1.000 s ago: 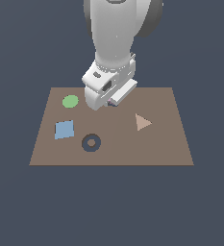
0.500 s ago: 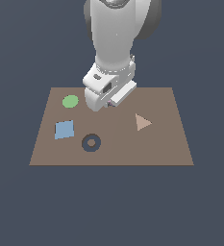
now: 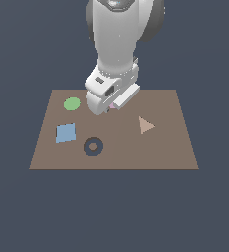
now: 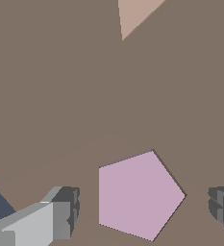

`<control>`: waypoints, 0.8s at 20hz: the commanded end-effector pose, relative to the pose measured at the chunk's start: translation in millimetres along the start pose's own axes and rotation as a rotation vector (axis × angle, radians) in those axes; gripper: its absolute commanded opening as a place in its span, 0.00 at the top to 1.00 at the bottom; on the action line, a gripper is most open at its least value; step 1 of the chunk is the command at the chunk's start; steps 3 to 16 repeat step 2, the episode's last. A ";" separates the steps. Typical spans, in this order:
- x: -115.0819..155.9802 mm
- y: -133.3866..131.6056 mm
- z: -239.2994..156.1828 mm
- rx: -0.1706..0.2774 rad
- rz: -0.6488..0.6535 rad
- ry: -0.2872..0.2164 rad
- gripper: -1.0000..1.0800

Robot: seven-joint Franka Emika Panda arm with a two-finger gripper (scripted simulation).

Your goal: Insert a designated object into the corresponding slot on a board.

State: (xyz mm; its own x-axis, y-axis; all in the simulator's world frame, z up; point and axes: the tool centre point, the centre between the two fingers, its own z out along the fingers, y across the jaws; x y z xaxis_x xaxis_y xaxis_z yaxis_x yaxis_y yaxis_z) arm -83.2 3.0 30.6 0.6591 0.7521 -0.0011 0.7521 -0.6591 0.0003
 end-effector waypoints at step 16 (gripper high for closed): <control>0.0 0.0 0.0 0.000 0.000 0.000 0.04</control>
